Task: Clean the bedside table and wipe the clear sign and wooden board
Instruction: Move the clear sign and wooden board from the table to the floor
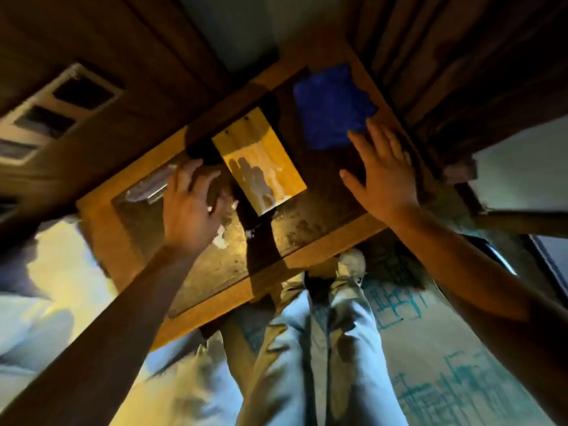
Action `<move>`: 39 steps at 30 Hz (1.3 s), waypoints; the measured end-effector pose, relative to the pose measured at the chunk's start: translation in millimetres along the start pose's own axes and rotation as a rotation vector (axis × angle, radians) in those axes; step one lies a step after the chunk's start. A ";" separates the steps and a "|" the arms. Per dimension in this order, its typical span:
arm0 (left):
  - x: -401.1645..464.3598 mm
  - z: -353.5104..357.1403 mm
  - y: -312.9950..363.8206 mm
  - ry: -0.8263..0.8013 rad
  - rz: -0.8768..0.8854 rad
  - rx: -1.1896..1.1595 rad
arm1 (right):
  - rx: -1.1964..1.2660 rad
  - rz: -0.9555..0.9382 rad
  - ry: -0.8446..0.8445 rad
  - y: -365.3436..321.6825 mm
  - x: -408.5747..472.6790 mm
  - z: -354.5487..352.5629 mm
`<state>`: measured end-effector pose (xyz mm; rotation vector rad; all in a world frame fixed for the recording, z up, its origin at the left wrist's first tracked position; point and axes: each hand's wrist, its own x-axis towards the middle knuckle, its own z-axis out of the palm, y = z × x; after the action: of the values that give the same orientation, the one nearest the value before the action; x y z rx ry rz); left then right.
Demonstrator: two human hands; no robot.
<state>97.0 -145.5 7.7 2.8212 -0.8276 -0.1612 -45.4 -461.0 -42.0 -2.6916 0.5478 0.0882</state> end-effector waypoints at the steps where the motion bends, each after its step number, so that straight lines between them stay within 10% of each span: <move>1: -2.0 -1.0 -16.4 0.002 -0.031 0.029 | -0.013 -0.021 -0.018 -7.0 8.1 4.5; 19: -1.6 -16.2 -164.0 -0.173 -0.270 0.282 | -0.180 -0.129 -0.257 -99.4 90.6 67.6; 39: 35.5 -17.8 -176.7 -0.226 -0.226 0.388 | 0.387 0.266 -0.472 -116.9 132.9 84.3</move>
<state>222.0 -16.4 -15.2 3.3089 -0.6359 -0.3996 123.8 -377.5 -95.4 -2.1116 0.6819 0.6067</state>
